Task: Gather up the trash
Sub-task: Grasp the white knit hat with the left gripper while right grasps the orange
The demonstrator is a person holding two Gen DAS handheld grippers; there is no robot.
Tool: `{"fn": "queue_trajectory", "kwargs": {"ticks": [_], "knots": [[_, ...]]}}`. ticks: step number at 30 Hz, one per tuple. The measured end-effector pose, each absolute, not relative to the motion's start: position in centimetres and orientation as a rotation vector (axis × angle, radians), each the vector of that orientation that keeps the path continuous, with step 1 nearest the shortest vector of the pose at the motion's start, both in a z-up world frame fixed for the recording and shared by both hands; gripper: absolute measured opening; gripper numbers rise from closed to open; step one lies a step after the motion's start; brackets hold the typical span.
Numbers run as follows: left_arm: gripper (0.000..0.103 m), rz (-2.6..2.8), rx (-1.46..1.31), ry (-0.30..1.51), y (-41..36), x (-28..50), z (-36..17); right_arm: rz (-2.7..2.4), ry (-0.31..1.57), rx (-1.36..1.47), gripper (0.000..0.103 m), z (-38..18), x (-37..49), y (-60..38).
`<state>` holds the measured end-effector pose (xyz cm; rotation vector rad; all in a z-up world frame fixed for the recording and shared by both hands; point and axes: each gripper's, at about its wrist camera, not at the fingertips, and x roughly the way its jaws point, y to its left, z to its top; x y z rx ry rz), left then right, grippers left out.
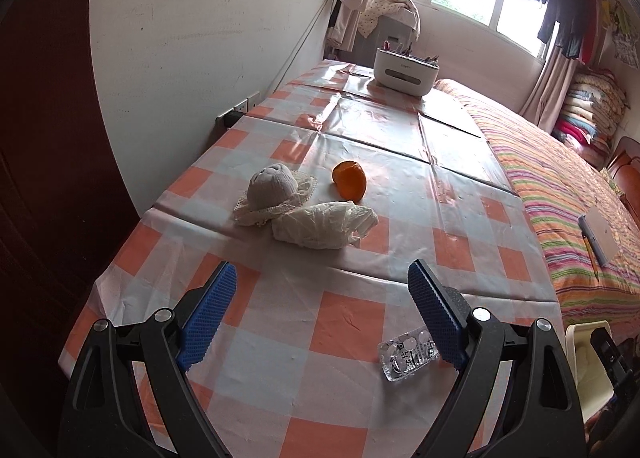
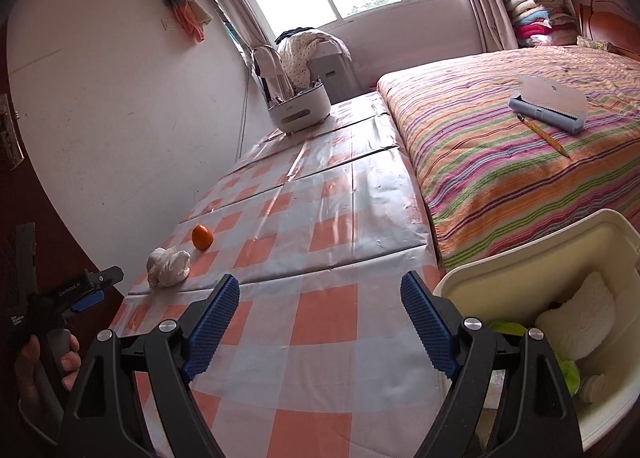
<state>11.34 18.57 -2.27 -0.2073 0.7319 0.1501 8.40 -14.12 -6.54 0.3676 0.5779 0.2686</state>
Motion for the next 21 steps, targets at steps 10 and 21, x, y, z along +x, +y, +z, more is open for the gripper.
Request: {"fn": "queue_trajectory", "kwargs": {"ticks": [10, 21], "knots": [[0.086, 0.193, -0.242, 0.771, 21.3, 14.2, -2.9, 0.455, 0.630, 0.222, 0.081, -5.4, 12.5, -6.8], [0.086, 0.242, -0.313, 0.796, 24.8, 18.0, -3.5, 0.613, 0.703, 0.115, 0.081, -5.5, 18.1, 0.9]]}}
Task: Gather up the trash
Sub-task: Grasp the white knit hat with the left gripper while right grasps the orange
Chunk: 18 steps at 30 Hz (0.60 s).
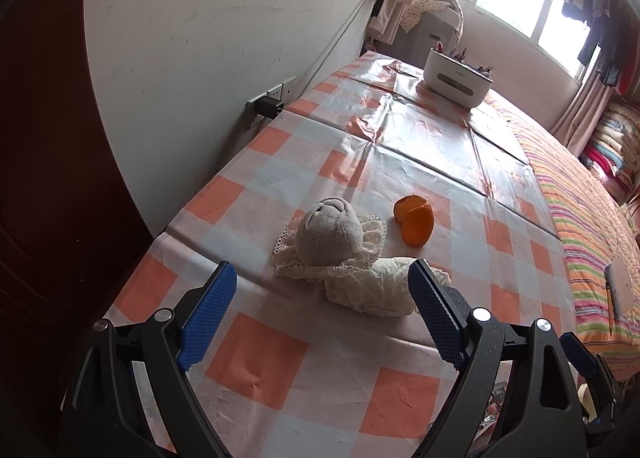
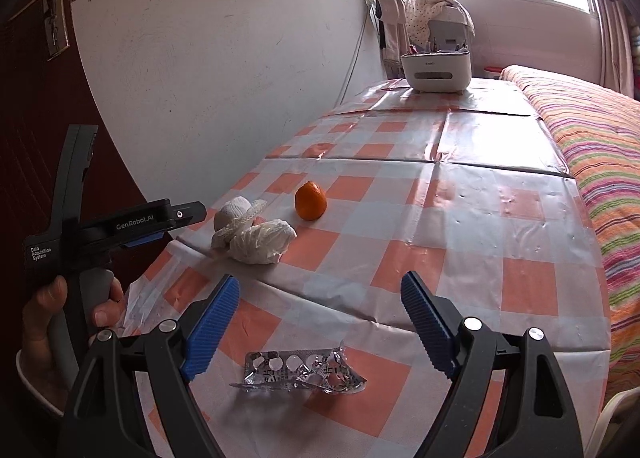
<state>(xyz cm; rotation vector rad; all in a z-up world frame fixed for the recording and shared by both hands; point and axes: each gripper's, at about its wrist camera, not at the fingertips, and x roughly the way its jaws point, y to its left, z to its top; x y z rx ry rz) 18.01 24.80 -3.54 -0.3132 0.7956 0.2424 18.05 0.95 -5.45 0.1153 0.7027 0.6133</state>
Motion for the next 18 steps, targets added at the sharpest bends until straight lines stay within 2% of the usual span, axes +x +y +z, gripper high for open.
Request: {"fn": "queue_trajectory", "kwargs": {"ticks": [9, 18], "knots": [[0.086, 0.264, -0.370, 0.842, 27.2, 21.0, -5.0, 0.585, 0.751, 0.084, 0.081, -5.2, 25.5, 5.6], [0.086, 0.273, -0.380, 0.883, 27.9, 23.4, -6.7, 0.541, 0.866, 0.048, 0.081, -7.5, 31.4, 8.9]]}}
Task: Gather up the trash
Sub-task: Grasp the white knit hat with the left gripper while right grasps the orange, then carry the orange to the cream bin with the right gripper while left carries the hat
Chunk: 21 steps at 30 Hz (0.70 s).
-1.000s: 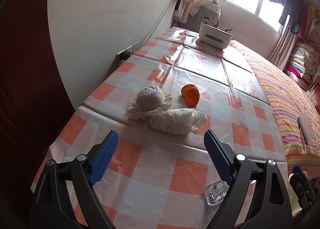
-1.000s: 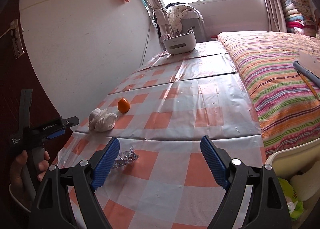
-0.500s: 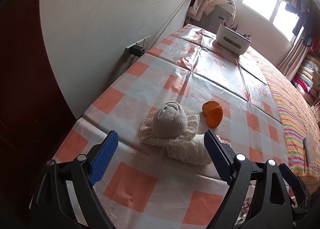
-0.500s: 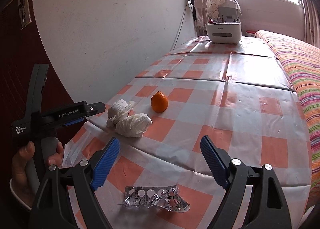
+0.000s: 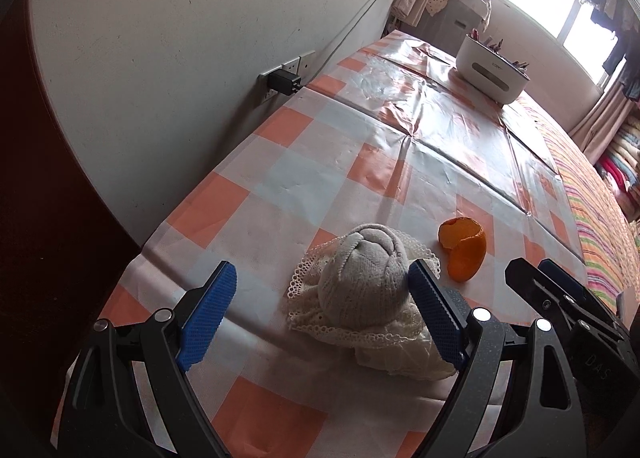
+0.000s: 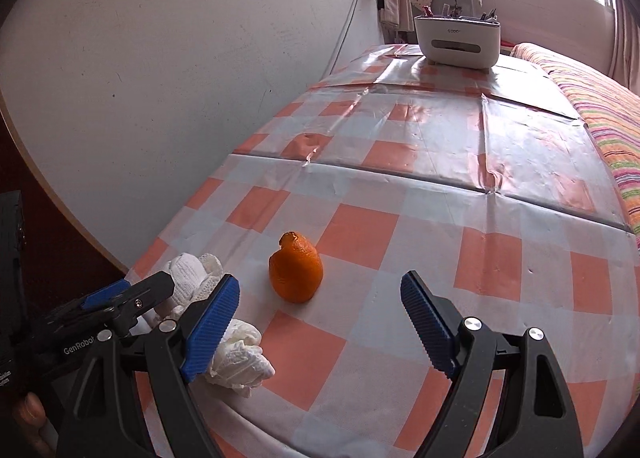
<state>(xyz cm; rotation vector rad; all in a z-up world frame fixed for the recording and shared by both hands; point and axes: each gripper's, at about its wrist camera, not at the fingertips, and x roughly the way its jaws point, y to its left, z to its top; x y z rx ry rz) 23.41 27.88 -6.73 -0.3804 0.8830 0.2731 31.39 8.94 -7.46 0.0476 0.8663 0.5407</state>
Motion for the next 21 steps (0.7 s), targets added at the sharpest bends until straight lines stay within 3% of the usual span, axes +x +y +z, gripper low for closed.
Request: {"fn": "queue_trajectory", "kwargs": {"ticks": [6, 10, 13, 15, 17, 21], "knots": [[0.085, 0.267, -0.372, 0.907, 27.5, 23.9, -7.3, 0.524, 0.912, 0.007, 0.081, -8.7, 33.8, 11.5], [0.057, 0.218, -0.387, 0.947, 27.5, 24.1, -8.0, 0.529, 0.975, 0.004, 0.081, -9.9, 35.1, 12.8], [0.054, 0.223, -0.382, 0.946, 27.6, 23.9, -8.0, 0.523, 0.977, -0.026, 0.078, -10.3, 35.3, 13.3], [0.051, 0.225, -0.390, 0.946, 27.9, 23.8, -7.9, 0.526, 0.968, -0.071, 0.066, -10.3, 35.0, 13.7], [0.049, 0.226, -0.396, 0.944, 28.1, 23.6, -7.9, 0.540, 0.962, -0.120, 0.038, -10.2, 34.5, 14.0], [0.048, 0.219, -0.387, 0.941, 28.0, 23.3, -7.8, 0.540, 0.940, -0.157, 0.031, -10.0, 33.5, 13.5]]}}
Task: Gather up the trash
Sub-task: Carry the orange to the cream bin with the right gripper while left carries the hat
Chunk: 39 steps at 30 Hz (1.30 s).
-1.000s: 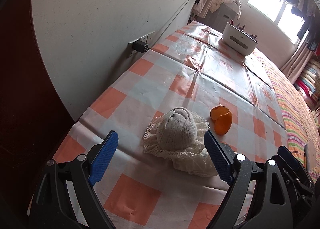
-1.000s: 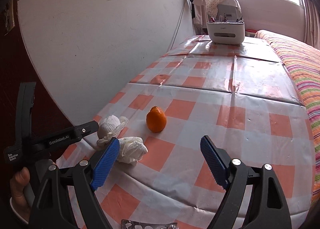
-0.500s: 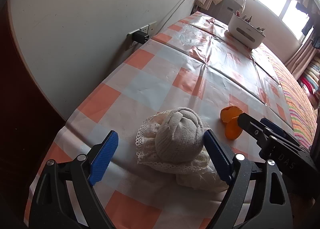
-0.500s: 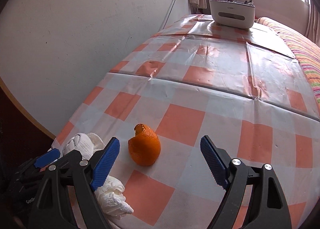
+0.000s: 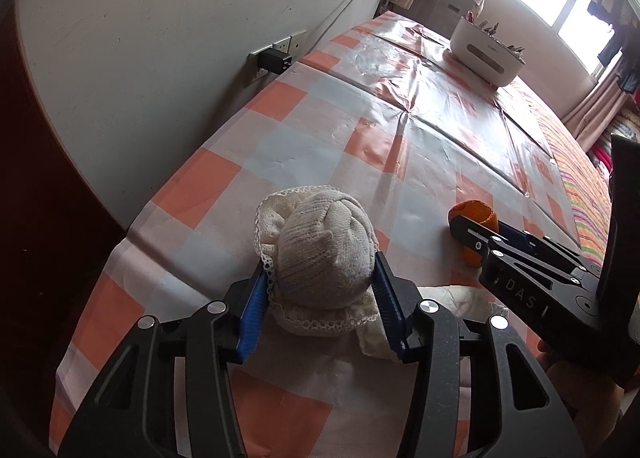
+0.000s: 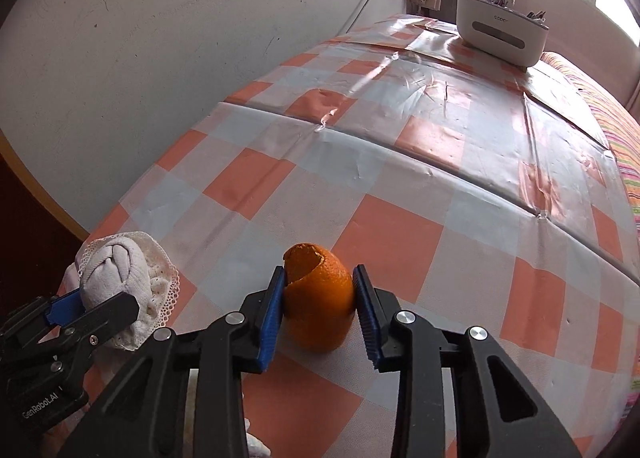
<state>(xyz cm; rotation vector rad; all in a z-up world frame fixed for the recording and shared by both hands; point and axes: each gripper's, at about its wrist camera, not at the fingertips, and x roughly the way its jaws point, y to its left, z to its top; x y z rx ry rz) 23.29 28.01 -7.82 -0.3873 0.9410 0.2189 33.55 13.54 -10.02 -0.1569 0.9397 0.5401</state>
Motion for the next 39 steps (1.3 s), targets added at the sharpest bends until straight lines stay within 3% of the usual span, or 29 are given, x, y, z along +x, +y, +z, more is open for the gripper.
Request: {"fn": "queue_trajectory", "kwargs": {"ticks": [18, 39], "knots": [[0.047, 0.190, -0.312, 0.858, 26.3, 20.0, -5.6, 0.523, 0.854, 0.010, 0.030, -7.0, 26.2, 2.4], [0.047, 0.028, -0.225, 0.782, 19.3, 14.6, -2.9, 0.489, 0.845, 0.175, 0.030, -8.7, 18.4, -6.2]]}}
